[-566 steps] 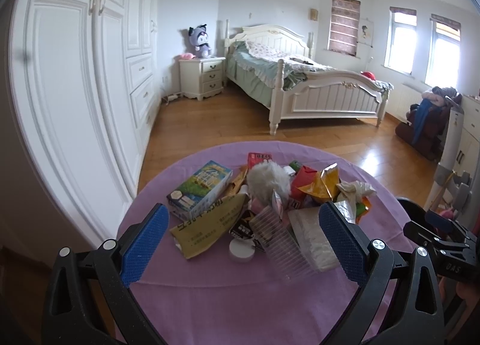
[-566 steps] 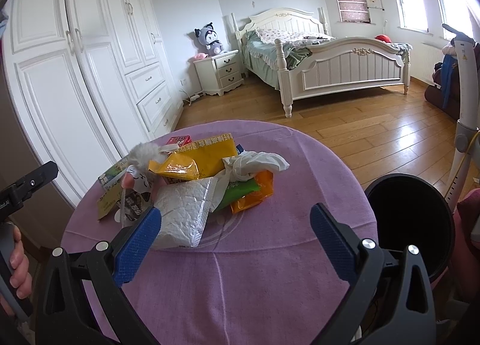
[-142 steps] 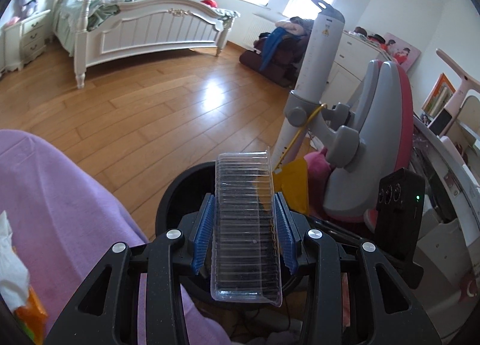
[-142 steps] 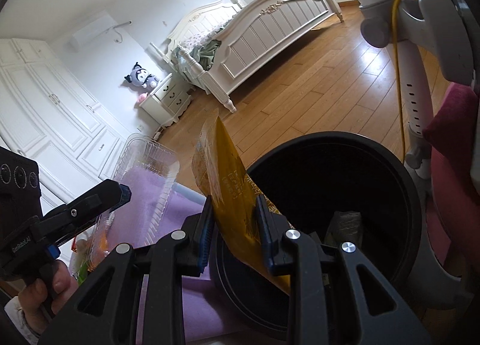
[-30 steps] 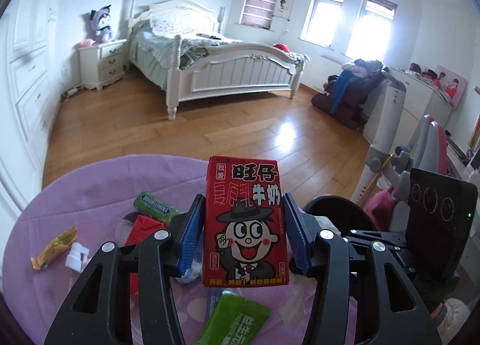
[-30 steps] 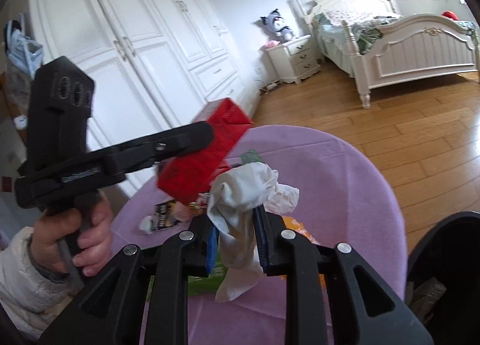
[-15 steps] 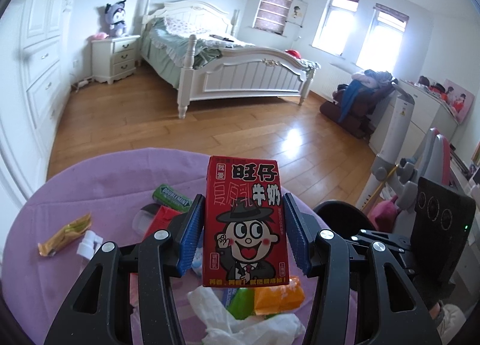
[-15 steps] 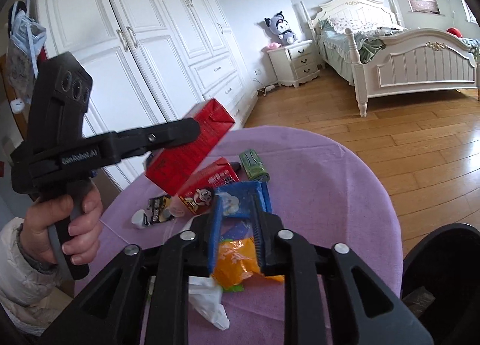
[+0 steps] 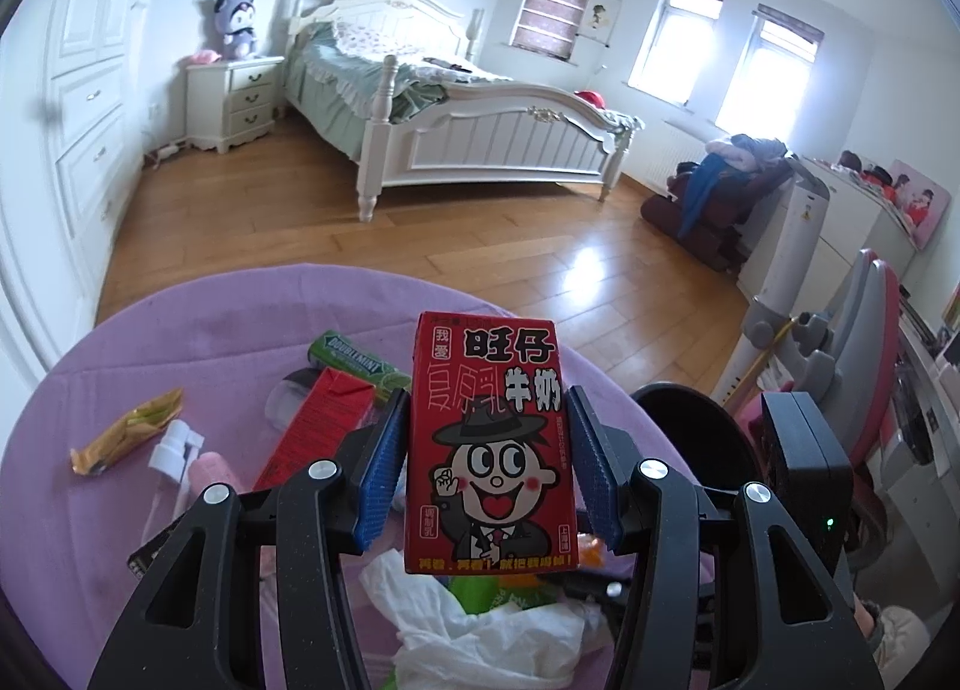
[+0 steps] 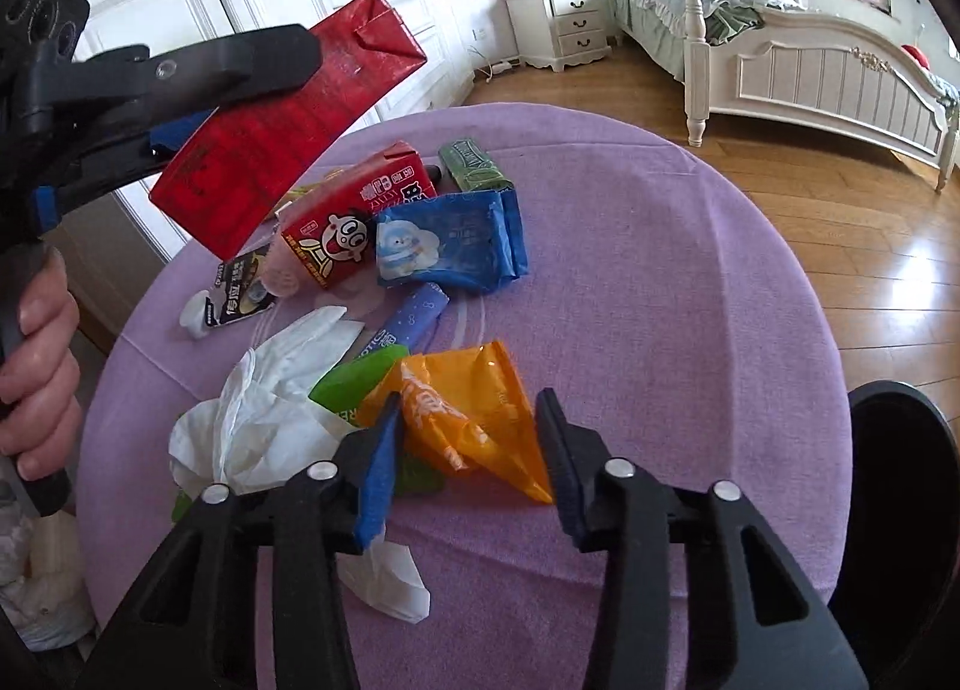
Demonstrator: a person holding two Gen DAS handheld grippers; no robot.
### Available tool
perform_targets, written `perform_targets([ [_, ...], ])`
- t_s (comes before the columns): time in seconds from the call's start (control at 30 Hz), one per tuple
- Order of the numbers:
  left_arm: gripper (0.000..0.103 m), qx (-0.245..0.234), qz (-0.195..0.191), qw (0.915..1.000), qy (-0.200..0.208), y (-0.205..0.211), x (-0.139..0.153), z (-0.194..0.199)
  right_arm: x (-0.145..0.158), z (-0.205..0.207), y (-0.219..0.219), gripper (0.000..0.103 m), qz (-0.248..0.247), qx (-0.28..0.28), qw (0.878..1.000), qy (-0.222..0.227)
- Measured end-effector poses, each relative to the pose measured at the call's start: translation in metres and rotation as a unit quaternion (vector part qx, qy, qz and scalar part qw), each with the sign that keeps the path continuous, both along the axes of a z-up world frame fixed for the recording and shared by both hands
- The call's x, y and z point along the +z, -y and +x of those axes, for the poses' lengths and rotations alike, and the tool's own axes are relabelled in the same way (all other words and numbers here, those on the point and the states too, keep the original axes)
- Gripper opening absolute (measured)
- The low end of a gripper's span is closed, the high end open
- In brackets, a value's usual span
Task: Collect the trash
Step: 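Carry the red carton and the tissue with orange wrapper over the black bin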
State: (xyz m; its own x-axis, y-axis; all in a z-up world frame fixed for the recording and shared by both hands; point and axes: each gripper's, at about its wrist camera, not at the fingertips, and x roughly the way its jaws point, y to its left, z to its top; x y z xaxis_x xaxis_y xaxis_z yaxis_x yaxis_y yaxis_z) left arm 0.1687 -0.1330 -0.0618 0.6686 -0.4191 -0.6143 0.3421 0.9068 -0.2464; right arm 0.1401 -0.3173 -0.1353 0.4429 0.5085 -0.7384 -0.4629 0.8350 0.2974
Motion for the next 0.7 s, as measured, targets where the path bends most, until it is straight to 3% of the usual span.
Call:
perform_targets([
  [0.33,0.052,-0.036,0.001,0.9994,-0.002,0.039,-0.005,-0.005,0.023,-0.015,0.065,0.014,0.083,-0.079,0.992,0.044],
  [0.5,0.052,-0.079,-0.016,0.9967,-0.009,0.083,-0.012,-0.005,0.031,-0.018,0.118,0.014,0.095,-0.163,0.979,0.072],
  [0.7,0.052,-0.142,-0.028,0.9892,-0.025,0.156,-0.033,-0.002,0.015,-0.024,0.183,0.015,0.096,-0.245,0.963,0.062],
])
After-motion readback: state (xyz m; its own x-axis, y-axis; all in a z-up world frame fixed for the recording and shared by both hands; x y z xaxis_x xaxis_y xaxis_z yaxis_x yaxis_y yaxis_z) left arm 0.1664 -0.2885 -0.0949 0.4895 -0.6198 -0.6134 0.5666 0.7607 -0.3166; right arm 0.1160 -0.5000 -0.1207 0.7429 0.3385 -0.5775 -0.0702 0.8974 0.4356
